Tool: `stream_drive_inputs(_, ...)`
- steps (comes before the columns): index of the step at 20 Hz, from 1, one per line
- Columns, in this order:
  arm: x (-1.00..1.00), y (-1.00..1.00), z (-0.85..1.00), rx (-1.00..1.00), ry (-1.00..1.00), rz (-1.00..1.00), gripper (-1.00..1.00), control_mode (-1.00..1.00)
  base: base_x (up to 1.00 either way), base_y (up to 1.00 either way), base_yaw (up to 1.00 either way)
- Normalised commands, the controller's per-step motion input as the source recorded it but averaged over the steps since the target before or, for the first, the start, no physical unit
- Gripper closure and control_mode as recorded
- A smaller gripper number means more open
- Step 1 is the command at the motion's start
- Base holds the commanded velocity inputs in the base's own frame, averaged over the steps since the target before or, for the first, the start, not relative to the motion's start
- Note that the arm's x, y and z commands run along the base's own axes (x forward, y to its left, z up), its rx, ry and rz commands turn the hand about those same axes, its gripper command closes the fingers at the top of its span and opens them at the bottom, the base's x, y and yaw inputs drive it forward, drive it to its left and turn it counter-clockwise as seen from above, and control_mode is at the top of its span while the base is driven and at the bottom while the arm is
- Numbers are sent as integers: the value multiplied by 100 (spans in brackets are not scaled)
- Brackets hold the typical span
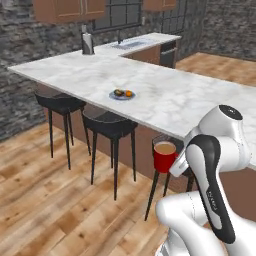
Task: Pick up the brewed coffee from the coffee machine and place it next to the breakfast plate on the dining counter.
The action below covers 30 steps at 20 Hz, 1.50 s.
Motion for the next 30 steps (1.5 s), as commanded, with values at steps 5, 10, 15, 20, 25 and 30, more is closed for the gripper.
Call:
stream_drive_inputs(5,0,0,0,0,0,0,100,100,73,100,-47)
stream_drive_inputs(10,0,0,0,0,0,0,100,100,51,100,-42)
stream_drive_inputs(15,0,0,0,0,0,0,100,100,52,100,-43)
stream_drive_inputs(20,0,0,0,0,0,0,100,100,64,80,-47)
stream_drive_inputs(25,0,0,0,0,0,0,100,100,62,43,-50)
stream_drive_inputs(30,0,0,0,0,0,0,100,100,64,24,-52)
